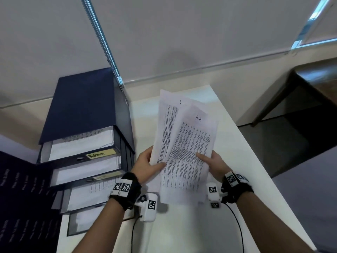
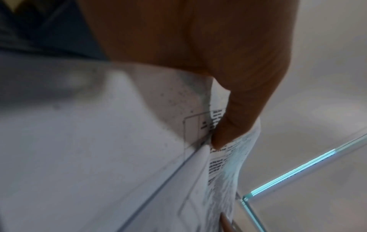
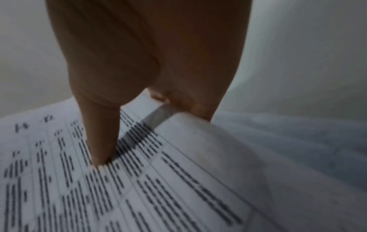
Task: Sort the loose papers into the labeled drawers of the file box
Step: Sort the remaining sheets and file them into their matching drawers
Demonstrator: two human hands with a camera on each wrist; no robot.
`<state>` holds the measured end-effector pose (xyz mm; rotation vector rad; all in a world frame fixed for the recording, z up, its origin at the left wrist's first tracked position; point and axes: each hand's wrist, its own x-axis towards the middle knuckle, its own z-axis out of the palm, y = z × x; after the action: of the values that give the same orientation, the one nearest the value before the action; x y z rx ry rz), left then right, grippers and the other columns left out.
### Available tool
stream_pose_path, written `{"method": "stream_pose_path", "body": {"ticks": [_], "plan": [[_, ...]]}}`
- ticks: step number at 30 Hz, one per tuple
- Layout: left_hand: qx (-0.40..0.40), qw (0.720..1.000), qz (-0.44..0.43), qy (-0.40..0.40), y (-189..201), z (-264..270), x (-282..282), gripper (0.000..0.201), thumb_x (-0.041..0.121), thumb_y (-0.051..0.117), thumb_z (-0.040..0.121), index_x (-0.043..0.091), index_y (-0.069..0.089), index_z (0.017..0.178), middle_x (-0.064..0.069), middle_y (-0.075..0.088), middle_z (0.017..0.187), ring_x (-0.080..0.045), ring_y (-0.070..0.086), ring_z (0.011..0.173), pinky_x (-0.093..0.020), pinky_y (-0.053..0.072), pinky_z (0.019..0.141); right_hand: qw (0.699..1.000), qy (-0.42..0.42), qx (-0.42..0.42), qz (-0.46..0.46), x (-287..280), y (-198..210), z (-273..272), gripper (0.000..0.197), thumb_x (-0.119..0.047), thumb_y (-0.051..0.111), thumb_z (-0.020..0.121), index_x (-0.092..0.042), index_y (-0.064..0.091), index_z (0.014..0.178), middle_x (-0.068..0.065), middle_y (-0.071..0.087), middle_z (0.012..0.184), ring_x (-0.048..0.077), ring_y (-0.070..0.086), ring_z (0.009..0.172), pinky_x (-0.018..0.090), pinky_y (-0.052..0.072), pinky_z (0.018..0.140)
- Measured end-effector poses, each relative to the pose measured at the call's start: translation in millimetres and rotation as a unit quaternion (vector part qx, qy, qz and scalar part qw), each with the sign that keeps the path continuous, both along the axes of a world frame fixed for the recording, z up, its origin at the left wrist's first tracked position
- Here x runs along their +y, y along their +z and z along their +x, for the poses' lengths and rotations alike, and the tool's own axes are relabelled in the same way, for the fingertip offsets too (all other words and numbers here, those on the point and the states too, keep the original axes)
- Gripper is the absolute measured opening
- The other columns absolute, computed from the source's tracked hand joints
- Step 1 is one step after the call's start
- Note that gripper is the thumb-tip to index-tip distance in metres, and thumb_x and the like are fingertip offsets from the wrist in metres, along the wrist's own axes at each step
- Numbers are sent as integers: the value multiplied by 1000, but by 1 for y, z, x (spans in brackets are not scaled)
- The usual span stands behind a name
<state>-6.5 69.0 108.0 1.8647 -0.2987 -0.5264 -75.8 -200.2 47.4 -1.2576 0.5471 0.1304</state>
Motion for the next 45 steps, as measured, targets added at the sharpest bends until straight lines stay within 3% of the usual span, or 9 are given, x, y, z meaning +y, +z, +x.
{"method": "stream_pose_path", "body": {"ticks": [5,9,15,21,23,29,33,38,45], "plan": [[8,999,-50,13,40,-20,45,75,34,88,68,20,52,133,4,70,121,-13,67,111,-31,54,92,995,81,-52,-30,40,51,1,66,-31,89,66,-4,64,121,8,72,117,23,67,112,44,48,102],[-8,988,-70,141,49,-36,92,61,19,83,76,15,54,129,1,72,117,-14,69,105,-42,57,92,973,165,-95,-133,89,101,-1,40,-29,81,77,-12,71,111,0,77,99,16,73,93,30,58,80],[-31,954,-86,285,48,-55,178,81,3,58,95,34,11,153,-11,72,106,-27,72,90,-40,60,76,942,275,-116,-156,172,131,-5,44,-29,73,87,-22,60,128,-12,71,116,1,67,105,12,52,81],[-30,952,-23,304,43,-86,273,34,21,54,100,39,45,127,-7,70,92,-8,69,72,-35,61,75,937,348,30,24,260,104,-19,44,-9,67,90,-3,57,132,13,67,125,27,64,116,43,50,101],[11,953,-35,302,48,-98,288,33,22,54,101,34,42,129,4,65,101,5,69,74,-18,56,65,936,338,82,55,280,97,-24,39,-8,65,91,1,59,129,17,68,121,30,66,112,42,54,96],[126,969,-100,188,46,-111,317,59,31,81,79,32,53,131,-18,71,109,-27,65,91,-40,51,84,949,269,152,67,296,113,-2,18,-17,56,99,-1,62,105,9,75,72,17,72,59,25,55,47],[53,971,-61,224,29,-89,319,64,56,89,58,33,71,115,-10,63,97,-26,54,87,-43,42,84,962,226,150,29,293,115,24,39,-28,64,94,1,63,121,15,75,103,24,74,90,35,60,75],[-59,939,43,336,21,-55,292,19,23,78,83,22,74,102,-6,69,104,-14,57,90,-15,45,74,920,335,200,-11,269,106,23,14,-17,76,84,-13,70,73,0,56,57,7,47,46,12,37,39],[-243,907,276,205,17,-34,245,19,38,62,92,26,70,105,1,57,118,-18,50,113,-40,40,103,976,155,153,22,271,81,61,25,-15,80,78,-2,64,92,6,69,66,7,60,49,13,52,48]]}}
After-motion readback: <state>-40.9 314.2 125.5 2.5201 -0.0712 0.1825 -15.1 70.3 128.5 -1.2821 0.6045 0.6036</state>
